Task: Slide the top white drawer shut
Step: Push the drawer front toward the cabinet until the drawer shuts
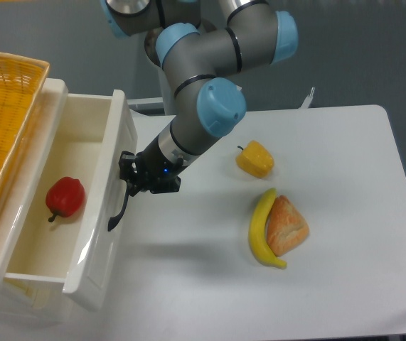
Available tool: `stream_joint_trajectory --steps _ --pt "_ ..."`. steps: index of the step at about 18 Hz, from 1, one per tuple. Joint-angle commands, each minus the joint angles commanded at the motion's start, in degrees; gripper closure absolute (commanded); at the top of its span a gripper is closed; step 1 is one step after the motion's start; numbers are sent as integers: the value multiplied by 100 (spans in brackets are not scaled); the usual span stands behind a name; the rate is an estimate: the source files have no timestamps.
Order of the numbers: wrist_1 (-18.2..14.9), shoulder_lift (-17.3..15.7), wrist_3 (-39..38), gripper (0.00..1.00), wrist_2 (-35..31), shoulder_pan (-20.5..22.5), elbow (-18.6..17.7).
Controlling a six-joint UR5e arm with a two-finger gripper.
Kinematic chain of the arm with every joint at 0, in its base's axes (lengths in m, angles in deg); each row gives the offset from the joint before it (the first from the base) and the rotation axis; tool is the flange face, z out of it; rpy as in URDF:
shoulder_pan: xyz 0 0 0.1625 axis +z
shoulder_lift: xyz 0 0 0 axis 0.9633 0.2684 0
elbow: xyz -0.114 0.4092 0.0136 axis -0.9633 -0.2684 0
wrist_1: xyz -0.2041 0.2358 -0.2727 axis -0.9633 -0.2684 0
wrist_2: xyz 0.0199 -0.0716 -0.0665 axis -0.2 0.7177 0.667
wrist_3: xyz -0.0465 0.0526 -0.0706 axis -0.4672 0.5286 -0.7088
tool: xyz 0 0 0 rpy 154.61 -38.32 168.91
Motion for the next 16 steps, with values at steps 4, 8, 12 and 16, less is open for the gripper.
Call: stream_joint_trajectory --steps 4,8,12,16 --pt "26 -9 -70 85 -9 -140 0" --pt "35 0 -105 84 -9 -263 -9" --pt "35 0 -105 84 -9 -369 -9" --pt "35 -9 -105 82 -9 -466 -35"
